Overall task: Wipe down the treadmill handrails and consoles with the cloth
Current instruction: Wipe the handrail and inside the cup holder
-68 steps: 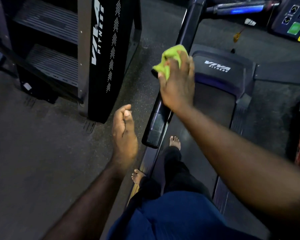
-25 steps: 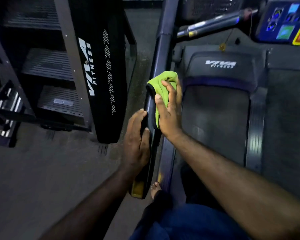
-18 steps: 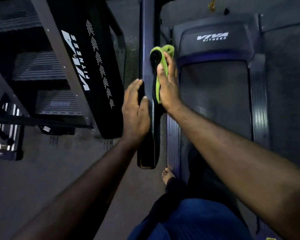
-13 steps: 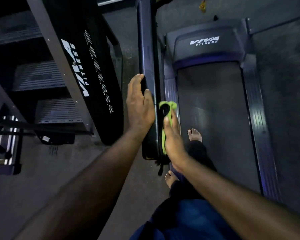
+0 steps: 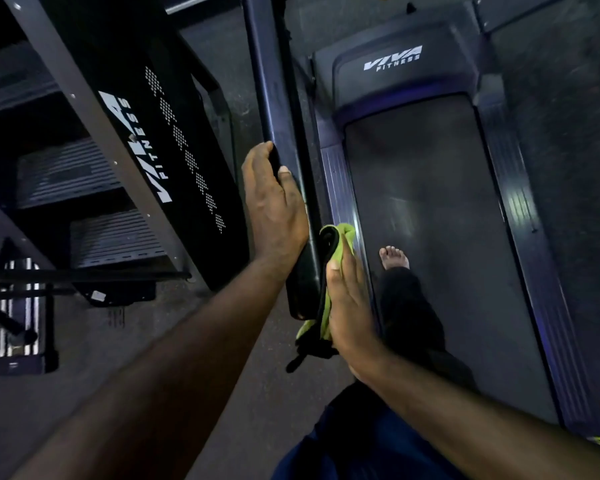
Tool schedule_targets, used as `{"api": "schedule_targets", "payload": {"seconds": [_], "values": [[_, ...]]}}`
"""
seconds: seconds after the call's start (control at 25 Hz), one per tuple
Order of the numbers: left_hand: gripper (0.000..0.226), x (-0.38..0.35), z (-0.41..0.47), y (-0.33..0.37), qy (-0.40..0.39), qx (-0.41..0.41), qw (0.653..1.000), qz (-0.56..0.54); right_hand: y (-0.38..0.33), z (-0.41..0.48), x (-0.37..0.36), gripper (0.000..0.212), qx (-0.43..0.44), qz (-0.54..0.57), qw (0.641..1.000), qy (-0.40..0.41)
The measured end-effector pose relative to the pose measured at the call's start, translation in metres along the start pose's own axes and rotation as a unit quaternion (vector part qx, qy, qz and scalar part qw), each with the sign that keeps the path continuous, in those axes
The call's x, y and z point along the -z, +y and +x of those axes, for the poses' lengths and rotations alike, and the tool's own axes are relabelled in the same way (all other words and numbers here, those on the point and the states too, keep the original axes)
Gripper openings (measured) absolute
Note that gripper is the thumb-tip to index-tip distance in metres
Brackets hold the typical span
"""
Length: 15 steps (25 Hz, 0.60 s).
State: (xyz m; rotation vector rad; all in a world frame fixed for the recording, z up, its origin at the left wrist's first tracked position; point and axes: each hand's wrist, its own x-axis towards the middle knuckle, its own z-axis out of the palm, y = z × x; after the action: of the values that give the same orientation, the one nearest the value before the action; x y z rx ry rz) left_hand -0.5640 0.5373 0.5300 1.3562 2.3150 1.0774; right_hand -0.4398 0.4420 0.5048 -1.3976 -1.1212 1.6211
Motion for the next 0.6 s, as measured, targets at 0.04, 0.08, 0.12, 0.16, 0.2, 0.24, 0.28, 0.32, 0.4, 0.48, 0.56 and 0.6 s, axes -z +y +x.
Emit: {"api": "schedule_targets", "payload": {"seconds": [0.04, 0.08, 0.12, 0.16, 0.2, 0.24, 0.28, 0.32, 0.4, 0.48, 0.56, 0.6], "values": [[0.04, 0.0, 0.0, 0.0, -0.003, -0.001, 1.0, -0.002, 0.002, 0.009, -0.001, 0.047, -0.011, -0.017, 1.0, -0.007], [0.04, -0.001, -0.001, 0.0, -0.006, -0.003, 1.0, -0.002, 0.003, 0.034, -0.004, 0.049, -0.029, -0.02, 0.999, -0.022], [0.04, -0.001, 0.0, -0.001, -0.005, -0.004, 1.0, 0.001, 0.004, 0.066, -0.007, 0.051, -0.048, -0.029, 0.998, -0.03], [0.04, -0.001, 0.001, -0.001, -0.001, -0.007, 1.0, 0.006, -0.004, 0.094, -0.011, 0.051, -0.067, -0.019, 0.997, -0.033], [0.04, 0.0, 0.002, -0.002, 0.002, -0.011, 1.0, 0.011, -0.01, 0.106, -0.013, 0.049, -0.081, -0.007, 0.996, -0.037], [0.04, -0.001, 0.003, -0.001, 0.003, -0.013, 1.0, 0.012, -0.015, 0.102, -0.012, 0.05, -0.073, -0.025, 0.996, -0.037], [0.04, -0.001, 0.002, -0.001, 0.003, -0.011, 1.0, 0.012, -0.02, 0.082, -0.01, 0.051, -0.046, -0.051, 0.997, -0.046], [0.04, -0.001, 0.0, 0.0, 0.001, -0.006, 1.0, 0.012, -0.021, 0.056, -0.006, 0.052, -0.006, -0.078, 0.996, -0.05], [0.041, -0.001, -0.001, 0.005, -0.003, 0.01, 1.0, 0.007, -0.026, 0.039, 0.001, 0.054, 0.033, -0.092, 0.994, -0.051], [0.043, 0.001, 0.001, 0.004, -0.011, 0.023, 1.0, 0.006, -0.03, 0.093, -0.014, 0.057, 0.042, -0.123, 0.991, -0.041], [0.042, 0.0, 0.002, 0.001, -0.02, 0.021, 1.0, 0.009, -0.041, 0.173, -0.028, 0.057, 0.02, -0.169, 0.985, -0.029], [0.042, 0.0, 0.002, 0.001, -0.025, 0.019, 0.999, 0.011, -0.046, 0.194, -0.031, 0.057, 0.017, -0.175, 0.984, -0.025]]}}
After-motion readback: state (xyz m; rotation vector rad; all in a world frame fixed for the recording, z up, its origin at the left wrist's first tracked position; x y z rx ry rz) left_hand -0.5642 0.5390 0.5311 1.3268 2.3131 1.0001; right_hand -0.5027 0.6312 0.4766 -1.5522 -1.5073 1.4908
